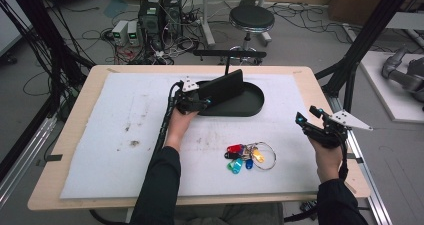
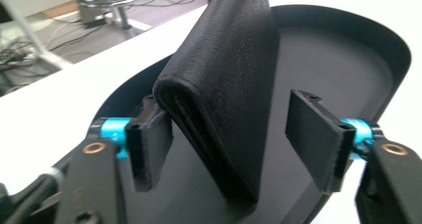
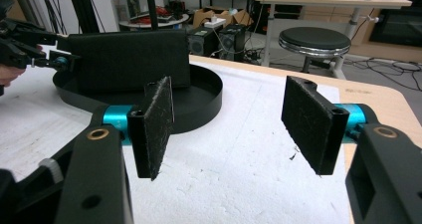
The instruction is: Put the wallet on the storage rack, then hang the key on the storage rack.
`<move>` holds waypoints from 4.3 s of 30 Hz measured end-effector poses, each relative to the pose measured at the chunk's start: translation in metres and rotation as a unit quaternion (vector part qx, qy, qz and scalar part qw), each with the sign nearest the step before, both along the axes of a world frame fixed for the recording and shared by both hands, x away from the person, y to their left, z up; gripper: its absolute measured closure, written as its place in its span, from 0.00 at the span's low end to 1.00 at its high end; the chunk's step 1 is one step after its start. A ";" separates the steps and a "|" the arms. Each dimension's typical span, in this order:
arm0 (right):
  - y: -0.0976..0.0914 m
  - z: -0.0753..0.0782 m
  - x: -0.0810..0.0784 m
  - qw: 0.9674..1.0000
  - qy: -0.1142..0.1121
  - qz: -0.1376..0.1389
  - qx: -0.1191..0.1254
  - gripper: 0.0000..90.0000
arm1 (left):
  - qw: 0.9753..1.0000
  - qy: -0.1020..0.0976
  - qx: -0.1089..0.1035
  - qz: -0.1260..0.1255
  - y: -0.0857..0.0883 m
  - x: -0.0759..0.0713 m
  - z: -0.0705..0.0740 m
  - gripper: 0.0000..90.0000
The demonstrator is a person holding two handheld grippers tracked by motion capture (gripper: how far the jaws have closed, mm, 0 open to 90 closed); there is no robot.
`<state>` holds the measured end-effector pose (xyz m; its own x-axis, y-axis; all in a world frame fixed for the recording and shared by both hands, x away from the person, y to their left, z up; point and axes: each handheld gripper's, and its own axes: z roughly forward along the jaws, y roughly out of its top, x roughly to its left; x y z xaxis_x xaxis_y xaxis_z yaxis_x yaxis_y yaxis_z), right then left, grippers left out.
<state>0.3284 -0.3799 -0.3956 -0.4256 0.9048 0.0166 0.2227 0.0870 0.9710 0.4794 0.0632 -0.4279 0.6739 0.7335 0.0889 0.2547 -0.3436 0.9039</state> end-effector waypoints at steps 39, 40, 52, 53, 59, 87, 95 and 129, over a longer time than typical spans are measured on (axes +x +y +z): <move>0.010 -0.004 -0.003 1.000 0.012 0.017 -0.013 0.40 | 0.998 -0.039 -0.056 -0.006 0.103 -0.161 0.025 0.26; 0.010 -0.004 -0.004 1.000 0.014 0.017 -0.014 0.39 | 0.998 -0.041 -0.054 -0.005 0.106 -0.165 0.024 0.26; 0.009 -0.005 -0.012 0.999 0.023 0.024 -0.014 0.39 | 0.998 -0.047 -0.024 0.042 0.130 -0.170 0.005 0.26; 0.010 -0.005 -0.012 0.999 0.026 0.028 -0.014 0.38 | 0.997 -0.050 -0.023 0.045 0.131 -0.170 0.005 0.26; 0.014 -0.008 -0.016 0.997 0.056 0.052 -0.016 0.35 | 0.996 -0.059 -0.027 0.063 0.139 -0.170 0.005 0.26; 0.051 -0.049 -0.002 0.958 0.221 0.165 -0.073 0.70 | 0.996 -0.050 -0.024 0.062 0.141 -0.171 -0.002 0.26; 0.060 -0.056 0.002 0.948 0.245 0.177 -0.094 0.74 | 0.997 -0.050 -0.023 0.060 0.139 -0.171 -0.004 0.26; 0.063 -0.023 -0.008 0.963 0.156 0.220 0.027 0.97 | 0.996 -0.060 -0.023 0.069 0.146 -0.179 -0.003 0.26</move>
<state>0.3201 -0.3173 -0.4185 -0.7337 0.6324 0.2484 0.4582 0.1906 0.8682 0.3008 0.2097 -0.4308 0.5525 0.8239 0.1261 0.1865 -0.2697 0.9447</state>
